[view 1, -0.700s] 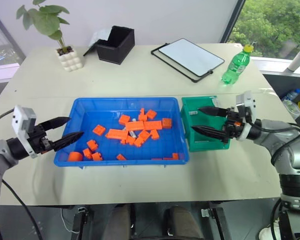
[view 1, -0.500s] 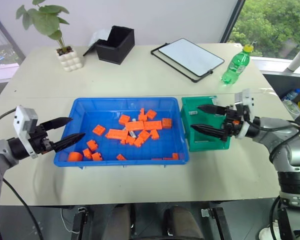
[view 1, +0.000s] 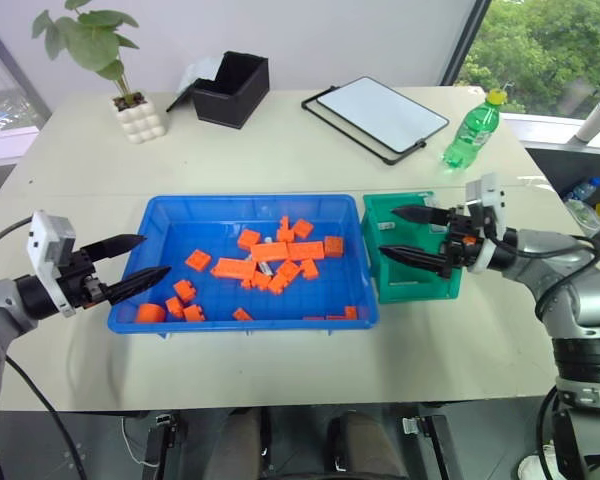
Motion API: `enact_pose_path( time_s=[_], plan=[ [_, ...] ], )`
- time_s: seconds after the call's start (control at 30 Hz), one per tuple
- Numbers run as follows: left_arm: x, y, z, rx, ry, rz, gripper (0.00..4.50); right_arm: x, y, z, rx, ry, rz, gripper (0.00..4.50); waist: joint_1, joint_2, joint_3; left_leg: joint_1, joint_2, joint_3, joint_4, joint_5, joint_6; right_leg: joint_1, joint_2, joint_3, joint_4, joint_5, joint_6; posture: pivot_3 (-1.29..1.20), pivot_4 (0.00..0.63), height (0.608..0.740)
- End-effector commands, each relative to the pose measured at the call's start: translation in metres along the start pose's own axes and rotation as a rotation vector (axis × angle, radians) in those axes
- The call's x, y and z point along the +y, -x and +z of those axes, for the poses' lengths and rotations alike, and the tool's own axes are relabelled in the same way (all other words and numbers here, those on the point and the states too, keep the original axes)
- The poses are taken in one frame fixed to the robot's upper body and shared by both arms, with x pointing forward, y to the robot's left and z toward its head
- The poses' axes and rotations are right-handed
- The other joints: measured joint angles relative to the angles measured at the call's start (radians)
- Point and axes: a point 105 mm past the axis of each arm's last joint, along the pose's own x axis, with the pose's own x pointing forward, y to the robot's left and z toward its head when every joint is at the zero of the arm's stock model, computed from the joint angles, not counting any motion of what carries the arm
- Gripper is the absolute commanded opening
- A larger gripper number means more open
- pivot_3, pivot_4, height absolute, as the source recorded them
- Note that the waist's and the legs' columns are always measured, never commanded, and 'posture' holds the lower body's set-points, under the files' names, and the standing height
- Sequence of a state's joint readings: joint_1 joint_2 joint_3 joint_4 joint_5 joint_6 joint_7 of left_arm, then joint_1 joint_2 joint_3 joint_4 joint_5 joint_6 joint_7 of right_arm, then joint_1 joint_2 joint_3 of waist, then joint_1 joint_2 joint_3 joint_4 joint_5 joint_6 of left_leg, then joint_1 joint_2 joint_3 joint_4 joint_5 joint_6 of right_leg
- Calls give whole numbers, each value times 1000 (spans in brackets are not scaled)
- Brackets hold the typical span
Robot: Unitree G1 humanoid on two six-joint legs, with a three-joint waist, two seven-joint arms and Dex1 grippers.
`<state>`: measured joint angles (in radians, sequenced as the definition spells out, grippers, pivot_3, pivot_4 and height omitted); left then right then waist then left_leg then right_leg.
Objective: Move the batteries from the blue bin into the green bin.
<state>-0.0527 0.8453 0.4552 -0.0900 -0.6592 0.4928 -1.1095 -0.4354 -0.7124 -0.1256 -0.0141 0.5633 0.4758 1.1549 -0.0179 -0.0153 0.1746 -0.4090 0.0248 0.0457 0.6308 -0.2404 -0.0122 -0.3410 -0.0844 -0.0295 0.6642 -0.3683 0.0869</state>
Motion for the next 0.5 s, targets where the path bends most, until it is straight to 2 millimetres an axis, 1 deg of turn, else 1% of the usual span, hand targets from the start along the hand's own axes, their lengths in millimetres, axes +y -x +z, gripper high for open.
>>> enact_pose_path(
  time_s=[0.03, 0.33, 0.43, 0.5],
  plan=[
    [1, 4, 15, -32, -54, 4, 4500, 1, -2, 11, -34, 34, 17, 4465, 0, 0, 0, 0, 0, 0, 0, 0, 0, 0, 0, 0, 0, 0, 0, 0, 150, 740],
    [1, 3, 15, -31, -57, 5, 4500, 2, -3, 12, -36, 37, 23, 4465, 0, 0, 0, 0, 0, 0, 0, 0, 0, 0, 0, 0, 0, 0, 0, 0, 150, 740],
    [2, 3, 15, -31, -58, 8, 4500, 4, -7, 13, -41, 40, 26, 4465, 0, 0, 0, 0, 0, 0, 0, 0, 0, 0, 0, 0, 0, 0, 0, 0, 150, 740],
    [3, 3, 16, -32, -59, 11, 4500, 8, -21, 24, -73, 54, 48, 4465, -3, 0, 0, 0, 0, 0, 0, 0, 0, 0, 0, 0, 0, 0, 0, 0, 150, 740]
  ],
)
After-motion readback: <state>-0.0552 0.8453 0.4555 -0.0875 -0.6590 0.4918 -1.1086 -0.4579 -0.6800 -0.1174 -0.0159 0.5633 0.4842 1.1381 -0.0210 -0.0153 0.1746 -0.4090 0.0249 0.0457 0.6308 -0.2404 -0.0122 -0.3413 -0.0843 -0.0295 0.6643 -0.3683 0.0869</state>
